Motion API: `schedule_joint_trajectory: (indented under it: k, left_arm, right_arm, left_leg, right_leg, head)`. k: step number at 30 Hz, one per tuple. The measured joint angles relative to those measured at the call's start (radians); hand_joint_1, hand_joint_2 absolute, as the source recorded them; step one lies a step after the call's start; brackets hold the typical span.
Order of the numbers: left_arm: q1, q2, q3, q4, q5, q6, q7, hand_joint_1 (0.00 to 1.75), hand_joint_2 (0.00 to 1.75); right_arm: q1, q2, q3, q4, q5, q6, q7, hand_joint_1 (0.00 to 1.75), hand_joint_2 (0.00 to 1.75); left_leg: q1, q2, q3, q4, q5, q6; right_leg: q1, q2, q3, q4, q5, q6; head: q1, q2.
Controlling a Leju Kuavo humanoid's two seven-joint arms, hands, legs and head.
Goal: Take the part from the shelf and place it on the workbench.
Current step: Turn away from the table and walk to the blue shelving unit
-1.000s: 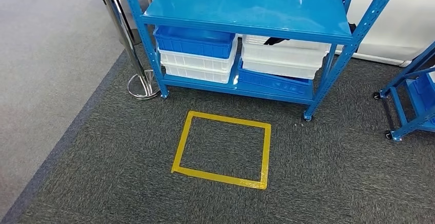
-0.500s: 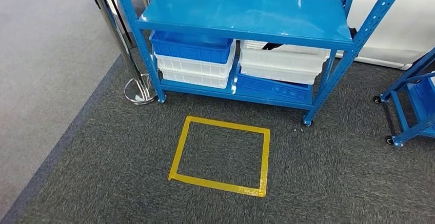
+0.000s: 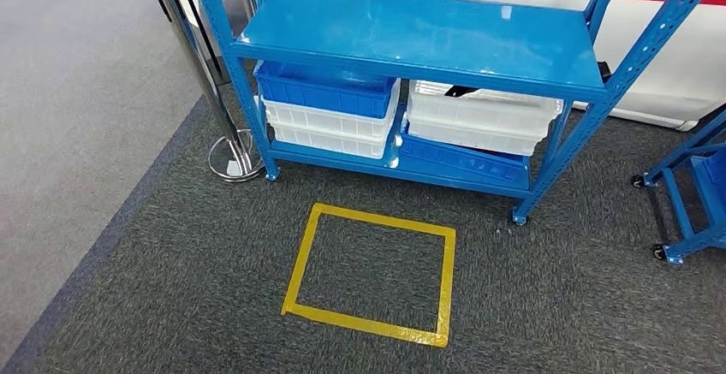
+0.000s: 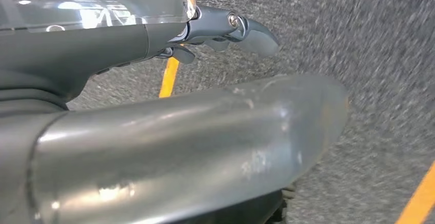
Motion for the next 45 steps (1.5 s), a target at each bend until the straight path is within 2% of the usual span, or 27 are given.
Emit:
schedule_joint_trajectory:
  k: [3, 5, 7, 8, 14, 15, 18, 19, 21, 22, 24, 25, 26, 27, 28, 29, 30, 32, 33, 34, 36, 38, 41, 42, 43, 44, 45]
  left_arm:
    - [-0.003, -0.001, 0.0, 0.0, -0.001, 0.001, 0.001, 0.0, 0.0]
    - [-0.005, -0.001, 0.0, 0.0, -0.001, 0.001, 0.001, 0.0, 0.0]
    - [-0.006, -0.001, 0.001, 0.0, -0.001, 0.001, 0.001, 0.0, 0.0]
    - [-0.006, -0.001, 0.001, 0.0, -0.001, 0.001, 0.001, 0.0, 0.0]
    - [-0.005, -0.002, 0.001, 0.0, -0.001, 0.001, 0.001, 0.0, 0.0]
    - [-0.004, -0.002, 0.001, 0.0, -0.001, 0.0, 0.002, 0.0, 0.0]
    - [0.0, -0.001, 0.005, 0.0, -0.001, -0.001, 0.005, 0.0, 0.0]
    - [0.002, 0.0, 0.006, 0.0, -0.001, -0.001, 0.006, 0.0, 0.0]
    - [0.005, -0.002, 0.007, 0.0, -0.001, -0.002, 0.007, 0.0, 0.0]
    - [0.006, -0.003, 0.007, 0.0, -0.001, -0.002, 0.007, 0.0, 0.0]
    - [0.004, -0.004, 0.008, 0.0, -0.001, -0.002, 0.007, 0.0, 0.0]
    - [0.003, -0.004, 0.009, 0.0, -0.001, -0.002, 0.008, 0.0, 0.0]
    - [0.002, -0.004, 0.01, 0.0, -0.001, -0.001, 0.008, 0.0, 0.0]
    - [0.001, -0.005, 0.011, 0.0, 0.0, -0.001, 0.008, 0.0, 0.0]
    - [0.002, -0.005, 0.012, 0.0, 0.0, -0.001, 0.008, 0.0, 0.0]
    - [0.003, -0.005, 0.013, 0.0, 0.0, -0.001, 0.009, 0.0, 0.0]
    - [0.005, -0.006, 0.013, 0.0, 0.0, -0.001, 0.01, 0.0, 0.0]
    - [0.008, -0.007, 0.014, 0.0, -0.001, -0.002, 0.011, 0.0, 0.0]
    - [0.009, -0.007, 0.015, 0.0, -0.001, -0.002, 0.012, 0.0, 0.0]
    - [0.009, -0.007, 0.015, 0.0, -0.001, -0.002, 0.013, 0.0, 0.0]
    - [0.006, -0.007, 0.016, 0.0, -0.001, -0.001, 0.014, 0.0, 0.0]
    - [0.002, -0.006, 0.016, 0.0, -0.001, -0.001, 0.014, 0.0, 0.0]
    - [0.002, -0.006, 0.016, 0.0, -0.002, -0.002, 0.014, 0.0, 0.0]
    - [0.004, -0.006, 0.016, 0.0, -0.002, -0.002, 0.014, 0.0, 0.0]
    - [0.006, -0.007, 0.016, 0.0, -0.002, -0.002, 0.014, 0.0, 0.0]
    - [0.007, -0.007, 0.016, 0.0, -0.002, -0.002, 0.014, 0.0, 0.0]
    - [0.008, -0.007, 0.016, 0.0, -0.002, -0.001, 0.014, 0.0, 0.0]
  right_arm:
    - [0.0, 0.0, -0.001, 0.0, 0.0, 0.004, 0.0, 0.0, 1.75]
    - [-0.001, -0.001, -0.002, 0.0, 0.0, 0.006, 0.0, 0.0, 1.75]
    - [-0.002, -0.001, -0.002, 0.0, 0.0, 0.008, 0.0, 0.0, 1.75]
    - [-0.002, -0.001, -0.002, 0.0, 0.0, 0.008, 0.0, 0.0, 1.75]
    - [-0.002, -0.001, -0.002, 0.0, 0.0, 0.008, -0.001, 0.0, 1.75]
    - [-0.002, -0.001, -0.002, 0.0, 0.0, 0.008, -0.001, 0.0, 1.75]
    - [-0.004, 0.001, -0.003, 0.001, -0.001, 0.009, 0.0, 0.0, 0.44]
    - [-0.005, 0.002, -0.004, 0.001, -0.004, 0.009, 0.0, 0.0, 0.0]
    - [-0.006, 0.001, -0.007, 0.001, -0.015, 0.009, 0.002, 0.0, 0.0]
    - [-0.006, 0.001, -0.01, 0.001, -0.021, 0.009, 0.002, 0.0, 0.0]
    - [-0.008, 0.0, -0.016, 0.001, -0.027, 0.006, 0.002, 0.0, 0.0]
    - [-0.008, 0.0, -0.018, 0.001, -0.027, 0.006, 0.002, 0.0, 0.44]
    - [-0.008, 0.0, -0.018, 0.001, -0.026, 0.006, 0.002, 0.0, 0.44]
    - [-0.007, 0.0, -0.018, 0.001, -0.026, 0.008, 0.001, 0.0, 0.44]
    - [-0.005, 0.0, -0.019, 0.001, -0.027, 0.01, 0.0, 0.0, 0.44]
    - [-0.003, 0.0, -0.02, 0.001, -0.031, 0.014, -0.002, 0.0, 0.0]
    - [-0.001, 0.0, -0.023, 0.001, -0.038, 0.019, -0.005, 0.0, 0.0]
    - [-0.003, -0.001, -0.031, 0.001, -0.053, 0.028, -0.008, 0.0, 0.0]
    - [-0.007, -0.001, -0.034, 0.001, -0.056, 0.029, -0.009, 0.0, 0.0]
    - [-0.01, -0.001, -0.036, 0.001, -0.055, 0.029, -0.01, 0.0, 0.0]
    - [-0.011, 0.0, -0.036, 0.001, -0.049, 0.028, -0.015, 0.0, 0.0]
    - [-0.011, 0.001, -0.036, 0.001, -0.046, 0.028, -0.019, 0.0, 0.0]
    - [-0.011, 0.001, -0.036, 0.001, -0.047, 0.028, -0.021, 0.0, 0.0]
    - [-0.01, 0.001, -0.036, 0.001, -0.047, 0.028, -0.021, 0.0, 0.0]
    - [-0.009, 0.001, -0.036, 0.001, -0.047, 0.028, -0.021, 0.0, 0.0]
    - [-0.009, 0.001, -0.036, 0.001, -0.047, 0.028, -0.021, 0.0, 0.0]
    - [-0.008, 0.001, -0.036, 0.001, -0.047, 0.028, -0.021, 0.0, 0.0]
  left_leg:
    - [0.001, 0.002, 0.003, 0.034, -0.014, -0.016]
    - [0.005, 0.004, -0.045, 0.128, -0.047, -0.026]
    - [0.008, 0.004, -0.111, 0.231, -0.088, -0.033]
    - [0.009, 0.004, -0.129, 0.258, -0.1, -0.034]
    - [0.01, 0.004, -0.162, 0.295, -0.111, -0.036]
    - [0.01, 0.004, -0.165, 0.262, -0.075, -0.033]
    - [-0.008, 0.01, -0.148, 0.059, 0.08, 0.003]
    - [-0.013, 0.012, -0.14, 0.025, 0.095, 0.014]
    - [-0.009, 0.014, -0.111, -0.006, 0.096, 0.025]
    - [-0.005, 0.015, -0.093, -0.017, 0.095, 0.03]
    - [-0.001, 0.019, -0.069, -0.03, 0.088, 0.035]
    - [-0.001, 0.02, -0.063, -0.03, 0.081, 0.037]
    - [-0.001, 0.02, -0.056, -0.03, 0.074, 0.037]
    - [-0.001, 0.021, -0.046, -0.03, 0.066, 0.035]
    - [0.0, 0.021, -0.034, -0.03, 0.056, 0.033]
    - [0.001, 0.023, -0.02, -0.03, 0.046, 0.03]
    - [0.002, 0.026, -0.008, -0.03, 0.035, 0.026]
    - [-0.002, 0.036, 0.011, -0.024, 0.01, 0.014]
    - [-0.004, 0.042, 0.019, -0.02, 0.0, 0.006]
    - [-0.006, 0.048, 0.026, -0.015, -0.007, -0.001]
    - [-0.005, 0.05, 0.034, 0.002, -0.017, -0.013]
    - [0.0, 0.035, -0.001, 0.077, -0.038, -0.023]
    - [0.008, 0.02, -0.123, 0.265, -0.116, -0.035]
    - [0.009, 0.02, -0.152, 0.292, -0.129, -0.035]
    - [0.01, 0.02, -0.166, 0.285, -0.117, -0.034]
    - [0.01, 0.02, -0.166, 0.244, -0.082, -0.03]
    - [0.009, 0.02, -0.156, 0.184, -0.032, -0.025]
  right_leg:
    - [-0.004, 0.0, 0.025, -0.008, -0.003, -0.023]
    - [-0.006, -0.002, 0.044, -0.012, -0.015, -0.034]
    - [-0.005, -0.001, 0.053, -0.013, -0.025, -0.038]
    - [-0.005, -0.001, 0.056, -0.013, -0.028, -0.038]
    - [-0.005, 0.0, 0.062, -0.013, -0.035, -0.038]
    - [-0.004, 0.001, 0.077, -0.013, -0.045, -0.037]
    - [-0.005, 0.002, 0.125, -0.023, -0.078, -0.018]
    - [-0.006, 0.002, 0.131, -0.028, -0.076, -0.01]
    - [-0.005, 0.002, 0.137, -0.012, -0.067, 0.003]
    - [-0.005, 0.002, 0.127, 0.015, -0.07, 0.007]
    - [-0.007, 0.003, 0.065, 0.118, -0.107, 0.013]
    - [-0.008, 0.002, 0.022, 0.175, -0.133, 0.017]
    - [-0.01, 0.002, -0.017, 0.218, -0.151, 0.02]
    - [-0.011, 0.002, -0.041, 0.234, -0.152, 0.024]
    - [-0.012, 0.002, -0.05, 0.218, -0.131, 0.027]
    - [-0.013, -0.002, -0.043, 0.171, -0.088, 0.028]
    - [-0.013, -0.016, -0.028, 0.107, -0.034, 0.026]
    - [-0.008, -0.055, -0.008, 0.009, 0.023, 0.013]
    - [-0.005, -0.065, -0.007, -0.009, 0.028, 0.004]
    - [-0.002, -0.064, -0.008, -0.011, 0.018, -0.006]
    - [-0.005, -0.046, 0.006, -0.011, 0.014, -0.022]
    - [-0.008, -0.036, 0.023, -0.013, 0.005, -0.033]
    - [-0.008, -0.02, 0.043, -0.014, -0.016, -0.039]
    - [-0.008, -0.015, 0.052, -0.014, -0.025, -0.038]
    - [-0.008, -0.01, 0.064, -0.014, -0.033, -0.037]
    - [-0.008, -0.007, 0.079, -0.014, -0.043, -0.034]
    - [-0.008, -0.005, 0.092, -0.015, -0.053, -0.032]
  head:
    - [-0.006, 0.0]
    - [-0.011, 0.0]
    - [-0.013, 0.0]
    - [-0.013, 0.0]
    - [-0.013, 0.0]
    - [-0.014, 0.0]
    - [-0.009, 0.0]
    - [-0.008, 0.0]
    - [-0.008, 0.0]
    - [-0.006, 0.0]
    - [-0.003, 0.0]
    - [-0.001, 0.0]
    - [-0.001, 0.0]
    - [-0.001, 0.0]
    - [0.0, 0.0]
    - [0.0, 0.0]
    - [0.002, 0.0]
    - [0.005, 0.0]
    - [0.006, 0.0]
    - [0.006, 0.0]
    - [0.005, 0.0]
    - [0.001, 0.0]
    - [-0.003, 0.0]
    - [-0.003, 0.0]
    - [-0.003, 0.0]
    - [-0.004, 0.0]
    - [-0.004, 0.0]
